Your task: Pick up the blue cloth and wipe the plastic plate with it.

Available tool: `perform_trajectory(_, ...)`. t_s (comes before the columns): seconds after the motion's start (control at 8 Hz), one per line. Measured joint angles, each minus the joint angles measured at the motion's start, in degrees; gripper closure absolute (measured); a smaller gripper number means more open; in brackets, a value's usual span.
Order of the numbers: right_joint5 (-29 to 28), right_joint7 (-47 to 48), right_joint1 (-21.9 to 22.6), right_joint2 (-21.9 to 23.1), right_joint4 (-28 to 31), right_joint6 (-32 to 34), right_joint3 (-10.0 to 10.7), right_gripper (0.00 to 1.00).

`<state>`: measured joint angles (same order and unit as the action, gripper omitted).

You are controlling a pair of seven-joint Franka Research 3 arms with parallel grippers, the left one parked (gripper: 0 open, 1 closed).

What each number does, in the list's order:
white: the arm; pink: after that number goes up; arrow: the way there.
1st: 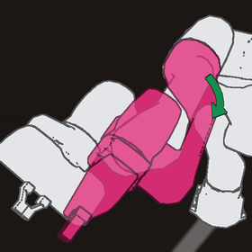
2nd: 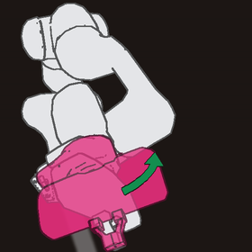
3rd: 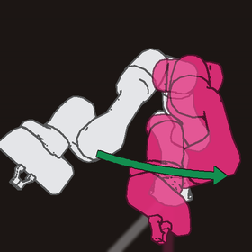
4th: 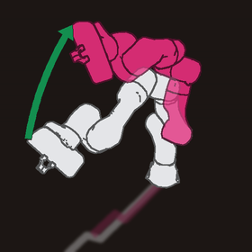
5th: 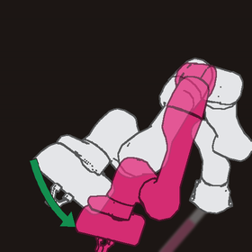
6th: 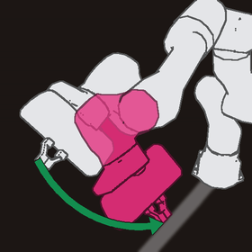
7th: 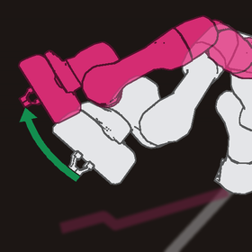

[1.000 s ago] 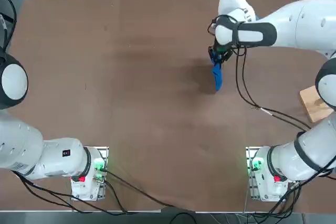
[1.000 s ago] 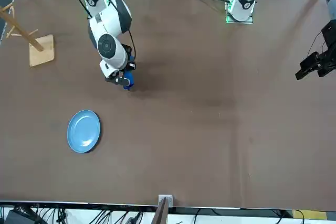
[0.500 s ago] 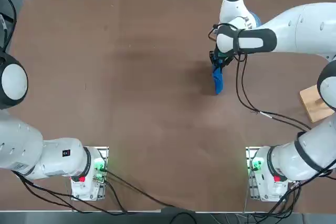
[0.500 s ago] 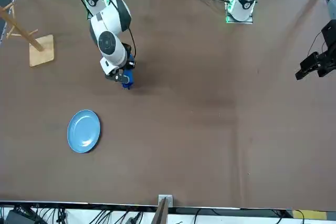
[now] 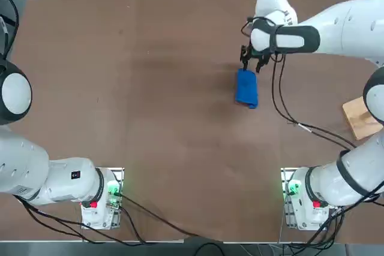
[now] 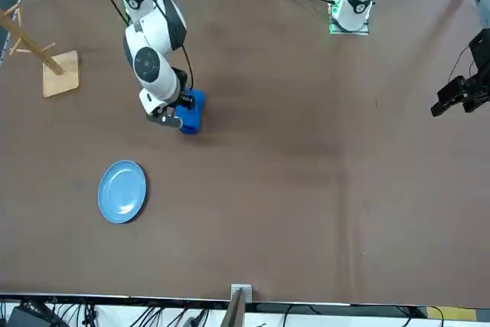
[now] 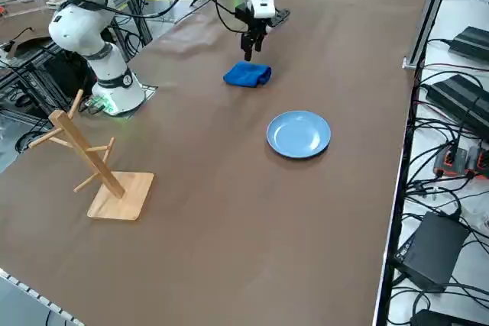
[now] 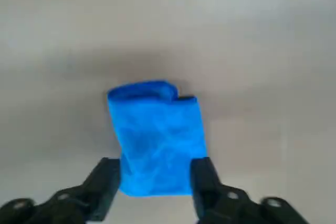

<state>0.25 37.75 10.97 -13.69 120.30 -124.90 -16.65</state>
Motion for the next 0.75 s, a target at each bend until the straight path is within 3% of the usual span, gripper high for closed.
perform_trajectory(0.12, 1.6, -0.8, -0.7, -0.2, -1.4, 0.0, 0.6, 0.00)
perform_trajectory(0.75, 12.5, -12.5, -11.9, -2.5, -9.0, 0.3, 1.3, 0.00)
